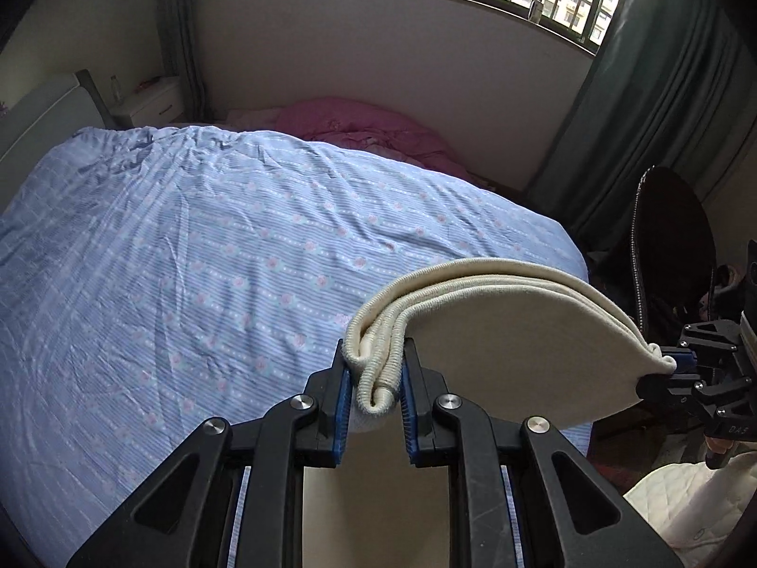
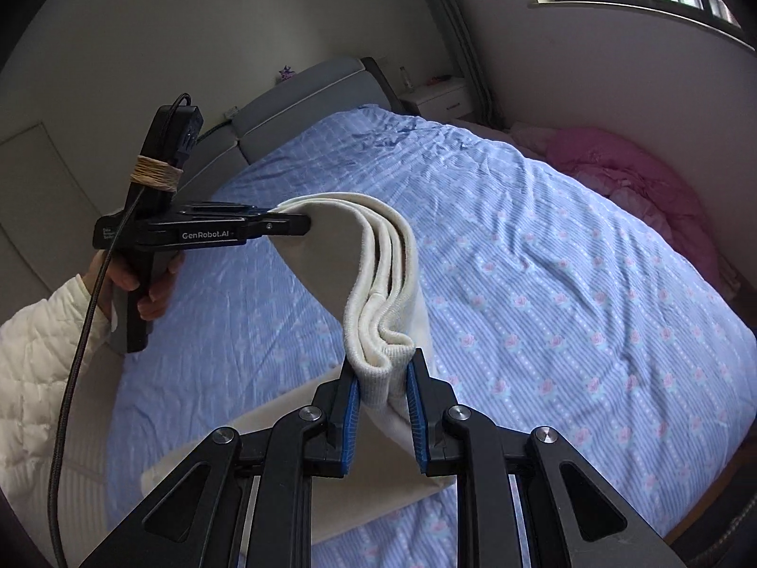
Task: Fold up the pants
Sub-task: 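Lift the grasped edge with both tools and fold it over the trousers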
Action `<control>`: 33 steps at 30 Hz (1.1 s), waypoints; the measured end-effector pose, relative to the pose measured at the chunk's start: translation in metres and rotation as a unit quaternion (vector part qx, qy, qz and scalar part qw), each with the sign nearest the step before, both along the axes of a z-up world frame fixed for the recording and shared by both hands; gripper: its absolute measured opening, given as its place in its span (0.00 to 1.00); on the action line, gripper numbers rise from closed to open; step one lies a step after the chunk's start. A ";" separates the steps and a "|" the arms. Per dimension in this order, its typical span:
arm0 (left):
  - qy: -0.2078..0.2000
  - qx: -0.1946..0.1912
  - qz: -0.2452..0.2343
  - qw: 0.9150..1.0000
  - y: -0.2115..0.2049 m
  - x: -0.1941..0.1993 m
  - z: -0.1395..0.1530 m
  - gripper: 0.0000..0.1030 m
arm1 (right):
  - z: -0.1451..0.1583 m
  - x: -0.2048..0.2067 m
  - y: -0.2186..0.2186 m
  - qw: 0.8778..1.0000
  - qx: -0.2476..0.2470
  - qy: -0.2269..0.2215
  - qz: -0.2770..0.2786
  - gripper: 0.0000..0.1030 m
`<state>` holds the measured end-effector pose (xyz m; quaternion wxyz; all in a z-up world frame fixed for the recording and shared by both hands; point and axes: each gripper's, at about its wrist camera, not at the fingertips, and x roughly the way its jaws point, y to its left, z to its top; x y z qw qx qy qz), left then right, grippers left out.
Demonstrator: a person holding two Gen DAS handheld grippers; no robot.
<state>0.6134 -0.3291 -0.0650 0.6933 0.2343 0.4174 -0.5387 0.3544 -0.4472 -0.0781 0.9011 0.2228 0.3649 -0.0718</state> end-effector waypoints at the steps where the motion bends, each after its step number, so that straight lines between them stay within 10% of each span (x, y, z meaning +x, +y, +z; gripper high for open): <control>1: 0.000 -0.003 -0.002 1.000 0.015 0.000 -0.002 0.18 | 0.001 0.000 0.016 1.000 -0.011 0.006 -0.002 0.20; 19: 0.062 0.069 0.030 0.995 0.192 -0.002 -0.160 0.21 | -0.097 0.028 0.215 0.977 -0.095 0.164 0.099 0.19; 25: 0.055 0.138 0.064 0.987 0.254 -0.017 -0.193 0.48 | -0.135 0.026 0.256 0.955 -0.151 0.200 0.158 0.20; 33: 0.118 0.133 0.128 0.976 0.303 -0.035 -0.206 0.51 | -0.181 0.013 0.305 0.932 -0.084 0.261 0.235 0.34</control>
